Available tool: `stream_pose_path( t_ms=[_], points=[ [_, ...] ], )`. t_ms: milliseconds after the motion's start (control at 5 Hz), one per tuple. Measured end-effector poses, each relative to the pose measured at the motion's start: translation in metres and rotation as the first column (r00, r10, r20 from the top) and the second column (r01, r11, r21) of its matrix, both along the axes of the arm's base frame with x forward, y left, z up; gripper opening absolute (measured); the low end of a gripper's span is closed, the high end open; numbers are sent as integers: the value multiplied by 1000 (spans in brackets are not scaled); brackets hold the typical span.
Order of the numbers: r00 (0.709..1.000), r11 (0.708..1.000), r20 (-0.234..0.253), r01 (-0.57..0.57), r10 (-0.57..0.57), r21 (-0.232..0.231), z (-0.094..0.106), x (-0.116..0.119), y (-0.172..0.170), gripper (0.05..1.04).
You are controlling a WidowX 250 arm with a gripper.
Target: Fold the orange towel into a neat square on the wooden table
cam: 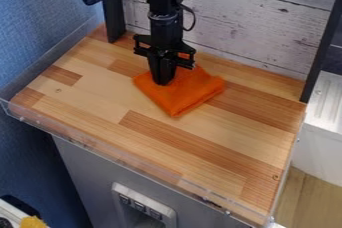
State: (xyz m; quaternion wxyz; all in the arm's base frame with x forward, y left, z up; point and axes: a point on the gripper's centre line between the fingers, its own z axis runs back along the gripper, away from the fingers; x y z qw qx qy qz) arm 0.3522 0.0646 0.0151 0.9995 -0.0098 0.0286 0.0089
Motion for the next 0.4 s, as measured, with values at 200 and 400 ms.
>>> stream_pose_path(
  t_ms=[200, 400],
  points=[
    [1000, 1000, -12, -15, 15, 5, 3, -1, -2, 480],
    [1000, 1000, 19, -17, 17, 13, 15, 2, -12, 782]
  ],
)
